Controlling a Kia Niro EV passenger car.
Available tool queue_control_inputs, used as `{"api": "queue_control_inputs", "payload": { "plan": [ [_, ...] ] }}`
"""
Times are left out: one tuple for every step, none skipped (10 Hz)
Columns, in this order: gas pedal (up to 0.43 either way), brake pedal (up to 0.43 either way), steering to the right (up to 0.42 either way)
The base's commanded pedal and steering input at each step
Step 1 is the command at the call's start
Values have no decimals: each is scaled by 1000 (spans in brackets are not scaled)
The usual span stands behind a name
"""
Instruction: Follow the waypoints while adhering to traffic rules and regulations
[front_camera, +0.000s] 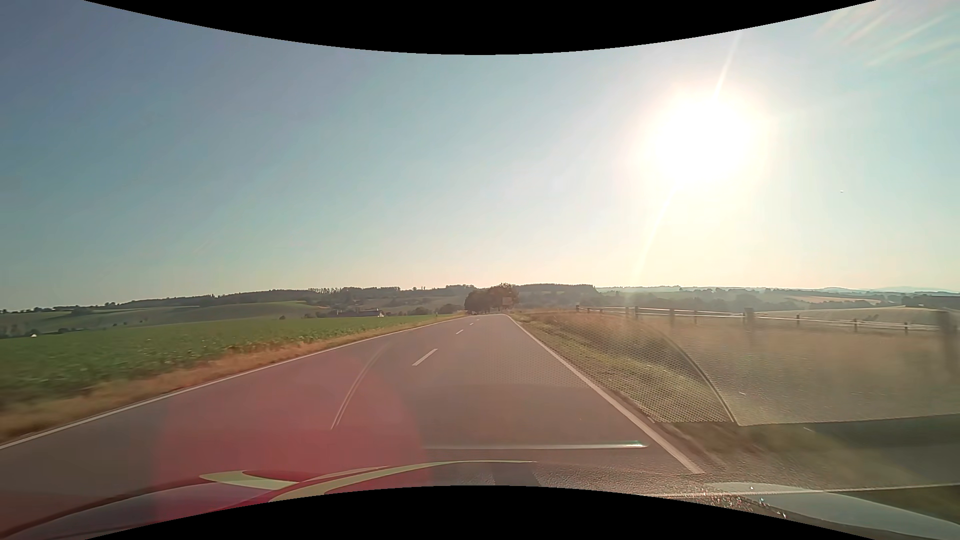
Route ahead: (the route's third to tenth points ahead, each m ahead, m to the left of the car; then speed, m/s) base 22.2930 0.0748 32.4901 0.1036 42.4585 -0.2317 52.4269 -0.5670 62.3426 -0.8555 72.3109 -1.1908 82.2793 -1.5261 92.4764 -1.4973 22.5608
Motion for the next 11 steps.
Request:
{"api": "queue_control_inputs", "payload": {
  "plan": [
    [0,244,5],
    [0,250,5],
    [0,250,5],
    [0,244,5],
    [0,244,5],
    [0,244,5],
    [0,244,5],
    [0,244,5],
    [0,244,6],
    [0,244,6],
    [0,244,7]
  ]
}}
